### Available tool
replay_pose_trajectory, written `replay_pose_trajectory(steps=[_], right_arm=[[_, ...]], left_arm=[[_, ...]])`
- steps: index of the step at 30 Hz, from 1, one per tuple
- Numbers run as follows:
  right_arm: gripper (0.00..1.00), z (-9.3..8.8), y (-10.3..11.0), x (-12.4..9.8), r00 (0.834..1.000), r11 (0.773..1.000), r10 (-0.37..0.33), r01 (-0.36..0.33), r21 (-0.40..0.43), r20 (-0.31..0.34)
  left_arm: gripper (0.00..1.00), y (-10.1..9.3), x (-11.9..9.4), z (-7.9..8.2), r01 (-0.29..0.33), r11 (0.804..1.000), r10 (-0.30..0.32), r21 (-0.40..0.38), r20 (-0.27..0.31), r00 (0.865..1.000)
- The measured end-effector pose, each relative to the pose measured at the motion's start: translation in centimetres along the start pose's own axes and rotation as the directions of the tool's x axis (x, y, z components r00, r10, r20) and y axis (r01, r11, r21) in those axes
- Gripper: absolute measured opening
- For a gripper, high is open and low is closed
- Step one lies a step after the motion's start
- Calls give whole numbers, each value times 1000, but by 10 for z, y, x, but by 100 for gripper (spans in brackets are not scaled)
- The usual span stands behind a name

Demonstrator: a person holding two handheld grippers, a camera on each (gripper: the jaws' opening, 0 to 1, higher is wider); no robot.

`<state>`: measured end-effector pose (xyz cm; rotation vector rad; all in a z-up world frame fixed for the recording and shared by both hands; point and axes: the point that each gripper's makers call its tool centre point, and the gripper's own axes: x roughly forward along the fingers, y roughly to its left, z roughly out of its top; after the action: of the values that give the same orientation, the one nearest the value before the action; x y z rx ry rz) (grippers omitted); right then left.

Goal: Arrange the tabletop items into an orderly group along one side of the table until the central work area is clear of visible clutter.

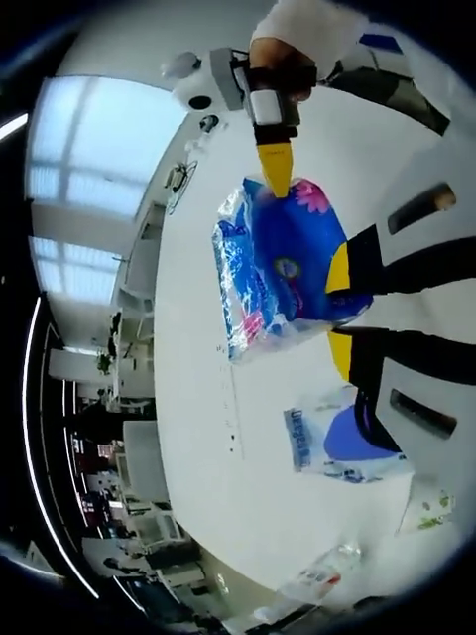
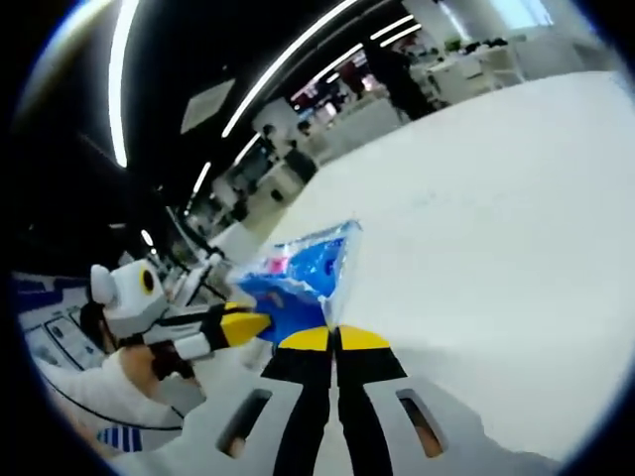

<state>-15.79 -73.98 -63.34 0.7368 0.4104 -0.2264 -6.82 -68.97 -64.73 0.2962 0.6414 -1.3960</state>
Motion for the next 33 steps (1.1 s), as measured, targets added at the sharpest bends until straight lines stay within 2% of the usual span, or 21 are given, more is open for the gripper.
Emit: replay_pose_trajectory(steps=[9, 14, 20, 23, 28, 33], right_arm=[[0, 3, -20, 36, 998, 1000, -11, 9, -22, -66], [0, 1, -38, 42, 996, 1000, -24, 25, 5, -86], [0, -6, -56, 42, 993, 999, -39, 41, 19, -114], [0, -3, -71, 37, 991, 998, -64, 65, 2, -116], [0, 1, -98, 23, 988, 993, -112, 114, 17, -107], [0, 8, -126, 4, 982, 983, -173, 177, 52, -71]], left_arm=[[7, 22, 30, -11, -41, 999, 40, -12, -70, 997], [6, 24, 45, -15, -41, 999, 38, -30, -96, 995], [5, 15, 59, -22, -38, 999, 35, -18, -139, 990], [5, 8, 68, -20, -22, 999, 17, -37, -149, 989], [6, -19, 87, -18, 40, 999, -38, 9, -182, 982], [6, -46, 109, -14, 92, 995, -85, 24, -207, 975]])
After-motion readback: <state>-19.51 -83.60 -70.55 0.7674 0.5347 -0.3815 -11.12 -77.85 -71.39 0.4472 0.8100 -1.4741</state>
